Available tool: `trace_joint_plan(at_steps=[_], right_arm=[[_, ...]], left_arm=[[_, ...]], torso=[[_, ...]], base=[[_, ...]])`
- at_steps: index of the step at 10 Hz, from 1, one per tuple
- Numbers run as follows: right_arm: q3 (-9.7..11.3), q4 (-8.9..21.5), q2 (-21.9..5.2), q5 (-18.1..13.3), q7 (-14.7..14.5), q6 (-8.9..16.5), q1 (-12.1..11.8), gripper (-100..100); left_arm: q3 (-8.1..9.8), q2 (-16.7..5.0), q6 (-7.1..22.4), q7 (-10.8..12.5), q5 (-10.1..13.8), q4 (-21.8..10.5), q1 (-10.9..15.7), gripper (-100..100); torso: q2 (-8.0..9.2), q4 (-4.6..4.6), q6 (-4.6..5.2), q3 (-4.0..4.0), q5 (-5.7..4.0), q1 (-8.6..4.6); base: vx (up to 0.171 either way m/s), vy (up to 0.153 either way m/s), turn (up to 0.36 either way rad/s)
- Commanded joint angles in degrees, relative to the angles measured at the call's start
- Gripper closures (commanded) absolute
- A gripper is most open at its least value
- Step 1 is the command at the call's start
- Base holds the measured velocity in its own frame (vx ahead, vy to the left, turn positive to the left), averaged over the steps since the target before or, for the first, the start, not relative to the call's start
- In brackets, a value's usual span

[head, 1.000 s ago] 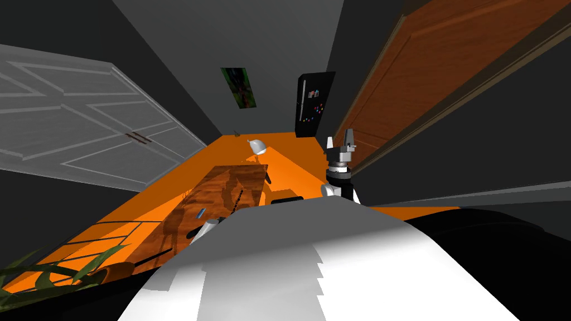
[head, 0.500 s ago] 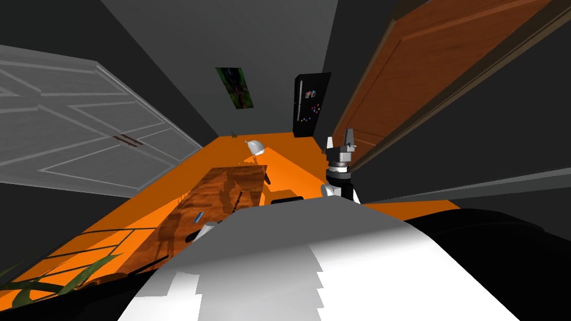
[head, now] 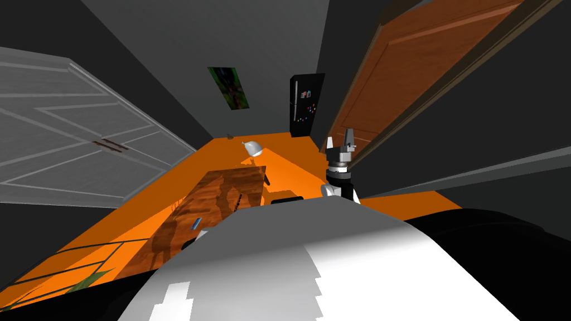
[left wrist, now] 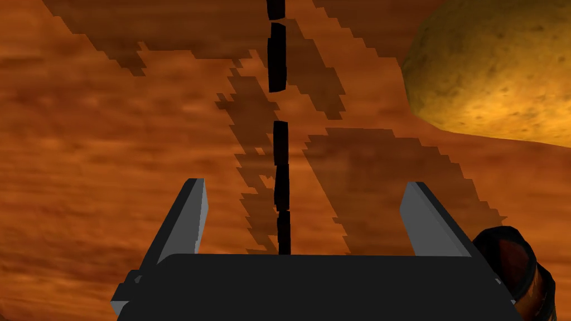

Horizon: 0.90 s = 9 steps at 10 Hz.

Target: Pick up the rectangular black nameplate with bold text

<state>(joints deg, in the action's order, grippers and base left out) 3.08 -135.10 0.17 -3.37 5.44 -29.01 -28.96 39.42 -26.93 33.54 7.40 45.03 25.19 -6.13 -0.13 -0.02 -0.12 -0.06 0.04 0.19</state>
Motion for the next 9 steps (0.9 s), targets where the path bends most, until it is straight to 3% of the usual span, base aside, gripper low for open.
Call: trace_joint_plan(at_steps=[1,4,5,6,9], right_arm=[[0.0,0.0,0.0,0.0,0.0,0.0,0.0,0],[0.0,0.0,0.0,0.0,0.0,0.0,0.0,0],[0.0,0.0,0.0,0.0,0.0,0.0,0.0,0],[0.0,0.0,0.0,0.0,0.0,0.0,0.0,0],[0.0,0.0,0.0,0.0,0.0,0.0,0.0,0]], left_arm=[[0.45,-0.81,0.25,-0.2,1.11,-2.83,0.47,-100],[0.57,-1.1,0.3,-0.31,1.44,-3.59,0.56,-100],[0.58,-1.13,0.42,-0.13,1.46,-3.65,0.56,0],[0.01,0.62,-1.61,0.1,0.77,-4.06,1.19,-100],[-0.42,1.93,-3.13,0.28,0.25,-4.38,1.66,-100]], torso=[[0.0,0.0,0.0,0.0,0.0,0.0],[-0.01,0.0,0.02,-0.01,-0.02,-0.06],[-0.01,0.0,0.0,-0.01,-0.02,-0.09],[-0.01,0.0,0.01,-0.01,-0.04,-0.13],[-0.03,-0.01,0.0,-0.02,0.03,0.15]], base=[[0.0,0.021,-0.065],[0.001,0.02,-0.043],[0.0,0.0,0.0],[-0.008,0.049,0.073],[0.004,0.074,0.023]])
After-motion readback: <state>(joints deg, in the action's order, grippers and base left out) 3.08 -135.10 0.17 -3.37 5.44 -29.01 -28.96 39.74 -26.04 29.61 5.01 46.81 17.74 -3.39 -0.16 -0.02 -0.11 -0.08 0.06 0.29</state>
